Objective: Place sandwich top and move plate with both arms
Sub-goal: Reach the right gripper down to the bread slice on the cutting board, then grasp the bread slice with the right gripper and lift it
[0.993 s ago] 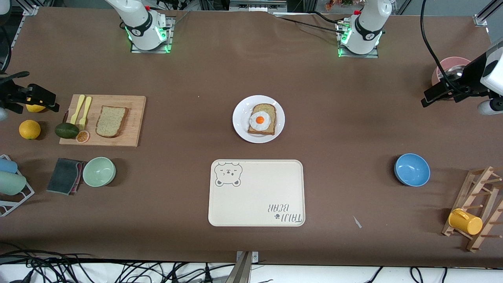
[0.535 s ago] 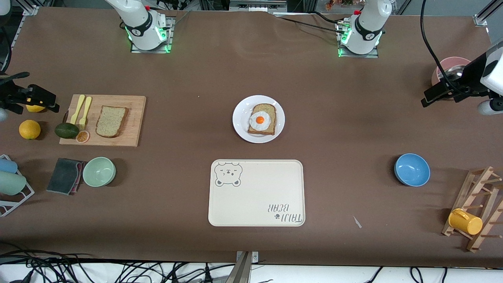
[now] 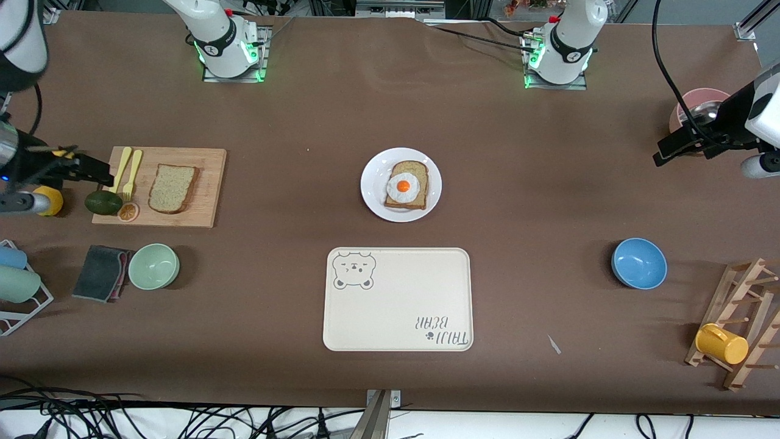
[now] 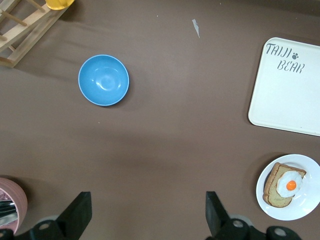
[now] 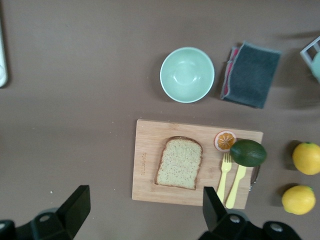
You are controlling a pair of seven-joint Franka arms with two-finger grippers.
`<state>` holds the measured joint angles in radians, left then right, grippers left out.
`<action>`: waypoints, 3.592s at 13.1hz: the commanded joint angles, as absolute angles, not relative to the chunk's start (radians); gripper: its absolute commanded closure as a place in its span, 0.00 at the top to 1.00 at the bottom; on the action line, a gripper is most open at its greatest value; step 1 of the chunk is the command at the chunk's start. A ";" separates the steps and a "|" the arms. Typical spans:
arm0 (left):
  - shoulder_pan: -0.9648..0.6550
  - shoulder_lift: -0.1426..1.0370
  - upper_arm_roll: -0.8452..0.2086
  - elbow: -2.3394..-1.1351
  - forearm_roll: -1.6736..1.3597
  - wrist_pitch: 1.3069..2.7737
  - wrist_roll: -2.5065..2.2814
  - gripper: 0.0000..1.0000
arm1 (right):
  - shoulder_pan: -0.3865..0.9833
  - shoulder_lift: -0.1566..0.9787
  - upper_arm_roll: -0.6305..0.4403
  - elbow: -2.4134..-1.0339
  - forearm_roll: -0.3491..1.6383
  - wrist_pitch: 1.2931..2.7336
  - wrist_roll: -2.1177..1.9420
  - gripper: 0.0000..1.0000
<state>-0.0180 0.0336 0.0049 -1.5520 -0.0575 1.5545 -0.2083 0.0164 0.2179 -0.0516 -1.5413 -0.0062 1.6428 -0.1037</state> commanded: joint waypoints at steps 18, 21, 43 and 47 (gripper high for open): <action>-0.020 0.041 0.005 -1.525 -0.057 1.519 -0.209 1.00 | 0.052 0.271 -0.044 -2.264 -0.236 2.324 0.448 0.82; -0.018 0.041 0.006 -1.525 -0.057 1.519 -0.206 1.00 | 0.063 0.298 -0.043 -2.264 -0.239 2.325 0.497 0.72; -0.023 0.055 -0.008 -1.523 -0.051 1.528 -0.209 1.00 | 0.063 0.357 -0.074 -2.263 -0.287 2.319 0.532 0.09; -0.014 0.067 -0.008 -1.503 -0.043 1.543 -0.209 1.00 | 0.074 0.322 -0.061 -2.220 -0.290 2.226 0.529 0.00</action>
<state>-0.0150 0.0517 -0.0092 -1.5450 -0.0575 1.5514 -0.2083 0.0577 0.3404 -0.0749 -2.2476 -0.2802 2.2869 0.5094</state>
